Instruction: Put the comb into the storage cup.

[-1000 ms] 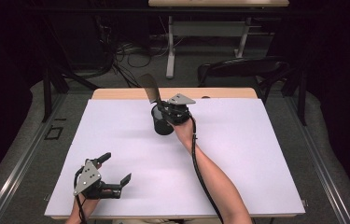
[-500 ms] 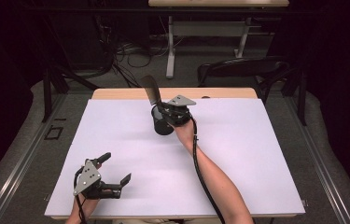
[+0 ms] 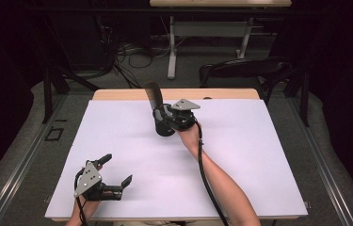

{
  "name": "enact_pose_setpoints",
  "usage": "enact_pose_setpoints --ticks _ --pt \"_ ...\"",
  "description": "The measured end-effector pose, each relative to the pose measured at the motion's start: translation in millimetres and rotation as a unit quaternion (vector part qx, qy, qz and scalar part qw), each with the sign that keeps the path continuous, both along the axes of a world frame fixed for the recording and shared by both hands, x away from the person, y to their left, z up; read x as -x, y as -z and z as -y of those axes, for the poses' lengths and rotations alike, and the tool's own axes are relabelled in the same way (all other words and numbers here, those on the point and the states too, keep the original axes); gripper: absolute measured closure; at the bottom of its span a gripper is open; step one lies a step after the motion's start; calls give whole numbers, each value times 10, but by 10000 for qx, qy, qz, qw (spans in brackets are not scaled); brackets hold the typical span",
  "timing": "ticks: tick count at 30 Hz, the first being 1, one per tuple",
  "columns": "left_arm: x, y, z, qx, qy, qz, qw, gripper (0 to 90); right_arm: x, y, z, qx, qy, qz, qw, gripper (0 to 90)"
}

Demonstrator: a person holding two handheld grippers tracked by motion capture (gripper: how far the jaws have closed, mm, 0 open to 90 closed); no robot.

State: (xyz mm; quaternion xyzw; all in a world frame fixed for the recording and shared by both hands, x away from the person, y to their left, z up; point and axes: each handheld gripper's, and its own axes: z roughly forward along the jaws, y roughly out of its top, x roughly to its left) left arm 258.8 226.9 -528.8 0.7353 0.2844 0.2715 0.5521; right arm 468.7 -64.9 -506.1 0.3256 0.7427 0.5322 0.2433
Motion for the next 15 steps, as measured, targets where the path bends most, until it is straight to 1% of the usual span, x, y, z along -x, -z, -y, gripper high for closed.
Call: enact_pose_setpoints --ticks 3,7,9,15 --pt "1 0 9 2 0 -4 10000 3 43 -46 38 -21 -45 -43 10000 485" --pt "2 -1 14 6 3 -2 10000 3 99 -96 76 68 -141 -139 9998 414" --pt "0 0 14 6 -1 -2 10000 2 128 -115 97 104 -241 -206 9994 366" --pt "1 0 17 -2 6 -3 10000 3 212 -168 161 221 -443 -402 9980 278"
